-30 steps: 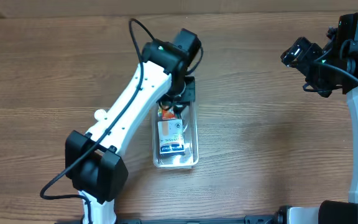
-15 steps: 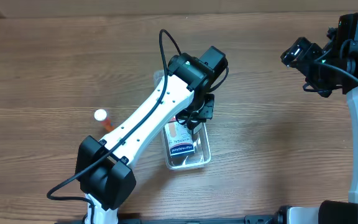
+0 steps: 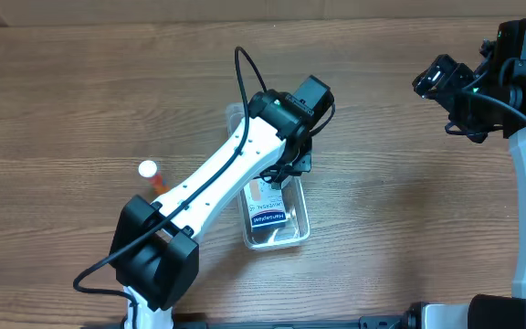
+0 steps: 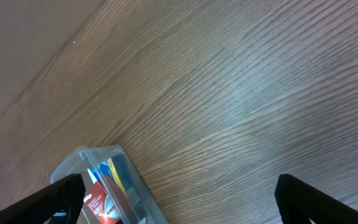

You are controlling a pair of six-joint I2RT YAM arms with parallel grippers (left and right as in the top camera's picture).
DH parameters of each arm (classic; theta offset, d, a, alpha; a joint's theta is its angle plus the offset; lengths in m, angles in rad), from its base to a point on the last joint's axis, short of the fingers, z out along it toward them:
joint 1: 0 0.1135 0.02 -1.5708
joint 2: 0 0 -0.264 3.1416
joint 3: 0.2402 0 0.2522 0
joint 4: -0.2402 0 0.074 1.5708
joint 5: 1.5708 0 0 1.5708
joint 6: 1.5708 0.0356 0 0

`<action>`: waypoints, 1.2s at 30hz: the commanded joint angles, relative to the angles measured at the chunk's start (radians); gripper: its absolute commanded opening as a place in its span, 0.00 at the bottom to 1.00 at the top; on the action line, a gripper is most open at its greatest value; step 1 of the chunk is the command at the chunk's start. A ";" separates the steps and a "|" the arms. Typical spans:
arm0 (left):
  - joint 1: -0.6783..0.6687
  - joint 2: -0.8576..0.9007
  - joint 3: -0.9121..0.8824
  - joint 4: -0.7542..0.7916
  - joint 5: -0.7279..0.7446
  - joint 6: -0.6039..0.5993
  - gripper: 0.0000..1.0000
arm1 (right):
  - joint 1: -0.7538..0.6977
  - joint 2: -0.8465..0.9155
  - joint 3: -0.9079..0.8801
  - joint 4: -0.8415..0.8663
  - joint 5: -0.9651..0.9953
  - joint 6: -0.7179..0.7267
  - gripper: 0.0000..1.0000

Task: Pack container
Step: 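Push the bottle down between the boxes and open the left gripper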

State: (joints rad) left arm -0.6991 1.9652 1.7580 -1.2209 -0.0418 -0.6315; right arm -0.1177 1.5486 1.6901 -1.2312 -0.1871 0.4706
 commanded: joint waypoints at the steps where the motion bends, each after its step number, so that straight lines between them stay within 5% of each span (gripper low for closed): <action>1: 0.010 -0.010 -0.048 0.000 -0.018 -0.083 0.16 | -0.002 -0.002 0.009 0.003 -0.009 0.000 1.00; 14: 0.064 -0.011 -0.048 0.129 0.093 -0.373 0.04 | -0.002 -0.002 0.009 0.003 -0.009 0.001 1.00; 36: 0.123 -0.069 -0.040 0.177 -0.011 -0.396 0.05 | -0.002 -0.002 0.009 0.003 -0.009 0.001 1.00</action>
State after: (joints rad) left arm -0.5907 1.9419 1.7210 -1.0637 0.0002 -0.9882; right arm -0.1177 1.5486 1.6901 -1.2320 -0.1875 0.4706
